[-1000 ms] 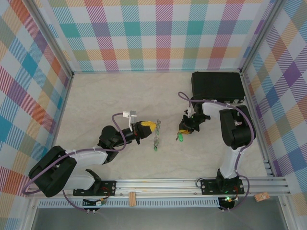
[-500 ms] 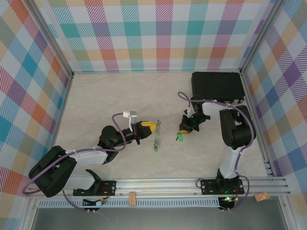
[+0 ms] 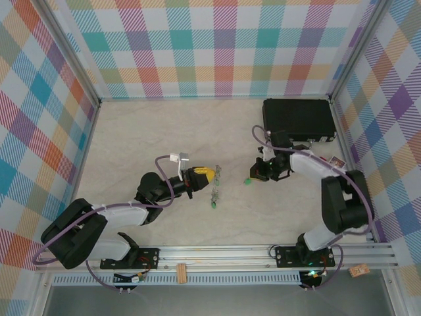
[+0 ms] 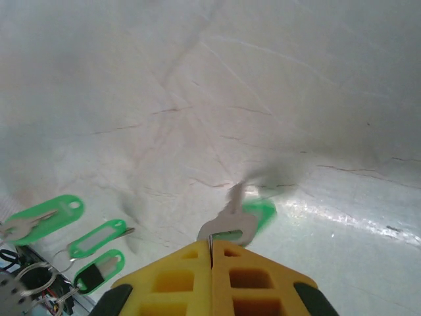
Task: Put the keys on the keyring
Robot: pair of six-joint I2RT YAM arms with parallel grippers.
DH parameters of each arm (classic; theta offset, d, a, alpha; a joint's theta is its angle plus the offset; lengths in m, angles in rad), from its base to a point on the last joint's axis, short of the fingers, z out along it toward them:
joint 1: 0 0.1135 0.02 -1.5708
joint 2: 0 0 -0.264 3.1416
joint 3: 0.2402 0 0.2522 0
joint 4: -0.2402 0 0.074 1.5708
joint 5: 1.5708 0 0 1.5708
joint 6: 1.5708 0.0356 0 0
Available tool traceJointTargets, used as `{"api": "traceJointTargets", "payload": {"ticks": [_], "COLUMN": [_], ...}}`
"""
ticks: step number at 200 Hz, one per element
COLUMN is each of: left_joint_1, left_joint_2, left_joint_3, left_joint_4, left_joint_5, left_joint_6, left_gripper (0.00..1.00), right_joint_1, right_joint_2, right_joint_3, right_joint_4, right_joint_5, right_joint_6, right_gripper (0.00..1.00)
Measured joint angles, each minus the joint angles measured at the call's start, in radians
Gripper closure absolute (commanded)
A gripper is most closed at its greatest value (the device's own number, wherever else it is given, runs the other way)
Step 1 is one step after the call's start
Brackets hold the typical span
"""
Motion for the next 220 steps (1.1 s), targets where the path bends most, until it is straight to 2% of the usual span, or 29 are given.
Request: {"api": "traceJointTargets", "payload": {"ticks": [78,145,188,220], "left_joint_1": [0.0,-0.001,-0.001,-0.001], "left_joint_2": [0.037,0.08,0.079,0.076], "left_joint_3": [0.025,0.13,0.26,0.313], "left_joint_4": [-0.011,-0.098,-0.227,-0.308], "left_joint_5": [0.012,0.034,0.074,0.095], "left_joint_6": [0.018,0.095,0.17,0.217], "left_gripper": [1.0,1.0,1.0,1.0], "right_joint_1": [0.009,0.097,0.149,0.157], "right_joint_2": [-0.367,-0.614,-0.664,-0.664], "right_joint_3": [-0.162,-0.236,-0.281,-0.299], "right_joint_4": [0.275,0.511,0.668,0.787], "right_joint_5": [0.07,0.165,0.166,0.1], "right_joint_6": [-0.003,-0.089,-0.188,-0.241], "right_gripper": [1.0,1.0,1.0,1.0]}}
